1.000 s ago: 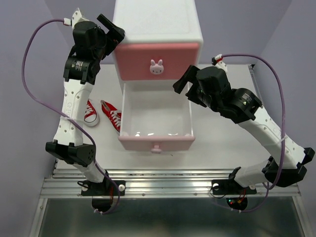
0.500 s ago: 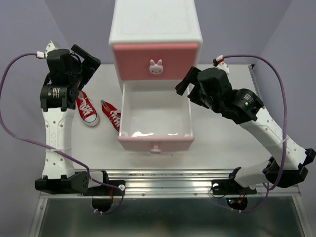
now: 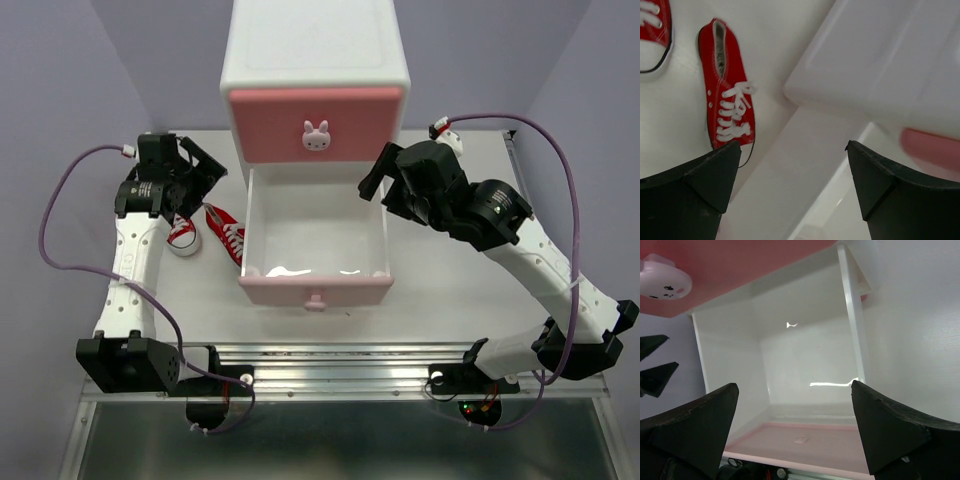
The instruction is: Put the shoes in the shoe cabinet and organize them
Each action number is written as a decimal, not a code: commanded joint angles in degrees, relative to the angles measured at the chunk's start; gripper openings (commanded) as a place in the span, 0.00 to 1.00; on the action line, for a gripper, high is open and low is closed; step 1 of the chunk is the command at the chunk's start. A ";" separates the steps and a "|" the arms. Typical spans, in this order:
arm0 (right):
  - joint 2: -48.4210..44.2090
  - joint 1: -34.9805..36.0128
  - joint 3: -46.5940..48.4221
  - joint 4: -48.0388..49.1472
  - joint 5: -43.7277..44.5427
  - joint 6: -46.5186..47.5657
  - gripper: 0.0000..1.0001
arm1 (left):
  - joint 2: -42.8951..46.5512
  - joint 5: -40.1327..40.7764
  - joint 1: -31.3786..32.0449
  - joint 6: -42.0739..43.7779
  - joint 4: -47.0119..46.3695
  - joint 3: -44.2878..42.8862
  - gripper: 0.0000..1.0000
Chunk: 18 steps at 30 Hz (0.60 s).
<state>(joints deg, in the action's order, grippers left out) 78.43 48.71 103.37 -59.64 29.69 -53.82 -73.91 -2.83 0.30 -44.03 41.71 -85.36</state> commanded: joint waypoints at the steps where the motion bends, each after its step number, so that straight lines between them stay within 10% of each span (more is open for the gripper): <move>1: -1.35 -0.37 2.62 -4.61 2.30 -1.89 1.00 | 2.89 -0.16 0.14 -2.11 -1.72 8.09 0.99; 18: -2.94 -0.37 -0.19 -8.92 1.07 -6.73 1.00 | -7.47 2.12 0.14 0.61 -10.86 21.99 0.95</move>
<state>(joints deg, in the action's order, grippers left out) 76.99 48.71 103.31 -67.94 29.74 -58.85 -80.47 -2.70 0.30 -45.36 33.23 -64.97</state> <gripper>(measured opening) 0.996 0.952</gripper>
